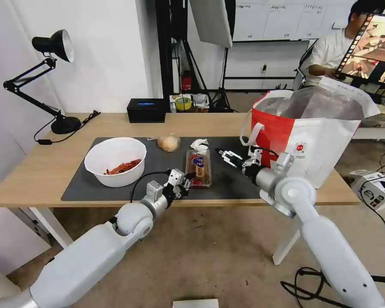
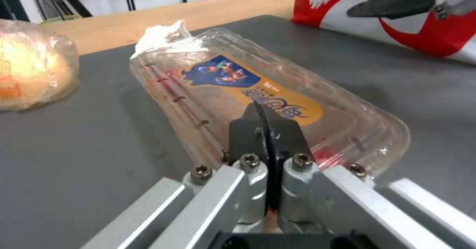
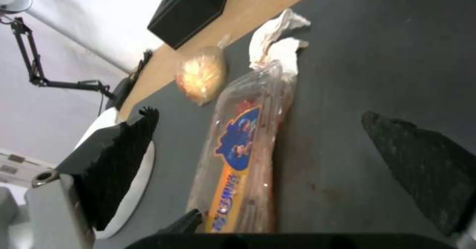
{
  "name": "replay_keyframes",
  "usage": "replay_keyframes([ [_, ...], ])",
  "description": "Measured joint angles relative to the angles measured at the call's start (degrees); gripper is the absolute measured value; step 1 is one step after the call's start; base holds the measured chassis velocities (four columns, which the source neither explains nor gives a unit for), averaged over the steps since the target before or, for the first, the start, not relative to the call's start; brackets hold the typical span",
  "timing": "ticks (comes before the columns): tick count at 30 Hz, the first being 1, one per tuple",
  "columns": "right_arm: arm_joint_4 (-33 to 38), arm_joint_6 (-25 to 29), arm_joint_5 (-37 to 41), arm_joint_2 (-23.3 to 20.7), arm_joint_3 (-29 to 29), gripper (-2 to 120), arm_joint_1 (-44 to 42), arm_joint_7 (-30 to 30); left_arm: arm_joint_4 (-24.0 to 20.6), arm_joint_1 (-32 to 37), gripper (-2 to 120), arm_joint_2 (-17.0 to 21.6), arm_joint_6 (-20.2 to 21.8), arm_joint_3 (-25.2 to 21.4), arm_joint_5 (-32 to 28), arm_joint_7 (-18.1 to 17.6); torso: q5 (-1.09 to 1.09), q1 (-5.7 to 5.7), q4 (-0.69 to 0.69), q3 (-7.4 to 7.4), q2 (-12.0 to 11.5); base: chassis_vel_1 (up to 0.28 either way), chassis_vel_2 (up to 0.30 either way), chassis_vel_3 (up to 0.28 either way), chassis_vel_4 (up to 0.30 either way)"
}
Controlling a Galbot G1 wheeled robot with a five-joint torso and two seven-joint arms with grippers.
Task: Pick up the trash from the table and place it into the takeout bag.
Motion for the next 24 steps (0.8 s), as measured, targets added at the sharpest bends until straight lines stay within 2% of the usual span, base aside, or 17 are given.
replay_keyframes([
  [6,-3.24,-3.22,2.52,1.29,-1.87,100,3.97,2.41,0.15,-0.46,0,0.09,-0.06,-0.14,-0.48,-0.30,0.00,0.00,0.00,0.00,0.00,0.000,0.000,0.000,0.000],
  [13,-6.46,-7.37,4.34,4.13,-3.92,100,7.72,8.35,-0.26,-0.37,0,0.13,-0.08,0.10,-0.71,-0.77,-0.01,0.00,0.00,0.00,0.00,0.000,0.000,0.000,0.000],
  [24,-10.72,-7.95,3.84,5.83,-8.06,100,10.75,8.89,-1.07,-0.13,0,-0.01,-0.36,0.49,-1.28,-0.77,0.00,0.00,0.00,0.00,-0.01,0.000,0.000,0.000,0.000],
])
